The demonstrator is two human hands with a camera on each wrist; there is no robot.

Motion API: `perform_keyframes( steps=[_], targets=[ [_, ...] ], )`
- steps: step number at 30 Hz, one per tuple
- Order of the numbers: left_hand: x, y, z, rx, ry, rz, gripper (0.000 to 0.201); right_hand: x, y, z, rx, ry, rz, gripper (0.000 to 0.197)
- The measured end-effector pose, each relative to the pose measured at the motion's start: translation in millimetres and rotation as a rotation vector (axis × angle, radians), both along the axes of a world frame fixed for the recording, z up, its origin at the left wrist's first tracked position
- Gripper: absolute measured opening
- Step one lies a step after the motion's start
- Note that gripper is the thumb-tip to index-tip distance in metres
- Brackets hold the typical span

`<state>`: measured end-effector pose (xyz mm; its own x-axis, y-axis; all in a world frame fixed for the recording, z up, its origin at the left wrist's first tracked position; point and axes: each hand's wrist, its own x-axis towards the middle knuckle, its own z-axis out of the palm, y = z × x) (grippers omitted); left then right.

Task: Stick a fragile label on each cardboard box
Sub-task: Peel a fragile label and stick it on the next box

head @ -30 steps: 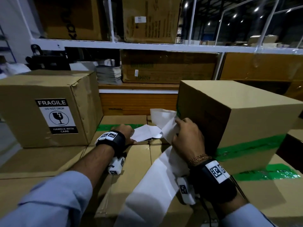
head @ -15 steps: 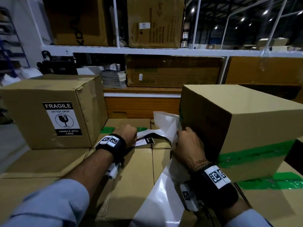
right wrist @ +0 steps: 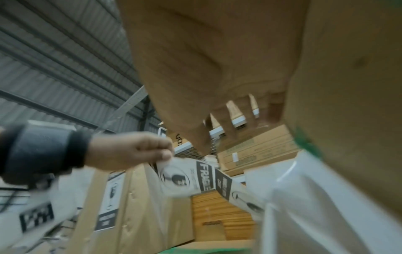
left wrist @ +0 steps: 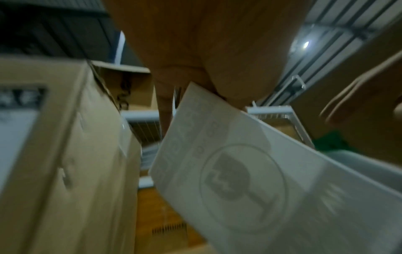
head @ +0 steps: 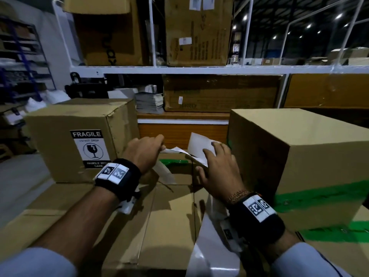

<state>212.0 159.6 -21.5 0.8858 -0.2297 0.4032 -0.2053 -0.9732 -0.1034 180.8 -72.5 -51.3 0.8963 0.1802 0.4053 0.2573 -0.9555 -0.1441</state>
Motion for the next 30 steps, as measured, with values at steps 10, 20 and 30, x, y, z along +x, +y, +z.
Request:
perform_keyframes(
  steps=[10,20,30],
  targets=[
    [-47.1,21.9,35.4,-0.073,0.016,-0.032,0.012,20.3,39.2,0.5,0.168,0.022,0.224,0.035],
    [-61.7,79.9,31.9,-0.507,0.244,-0.054,0.013,23.6,29.1,23.1,0.424,0.096,0.349,0.024],
    [-52.2,104.8,-4.4,-0.708,0.442,-0.055,0.015,28.8,21.9,39.0,0.421,0.194,0.395,0.011]
  ],
)
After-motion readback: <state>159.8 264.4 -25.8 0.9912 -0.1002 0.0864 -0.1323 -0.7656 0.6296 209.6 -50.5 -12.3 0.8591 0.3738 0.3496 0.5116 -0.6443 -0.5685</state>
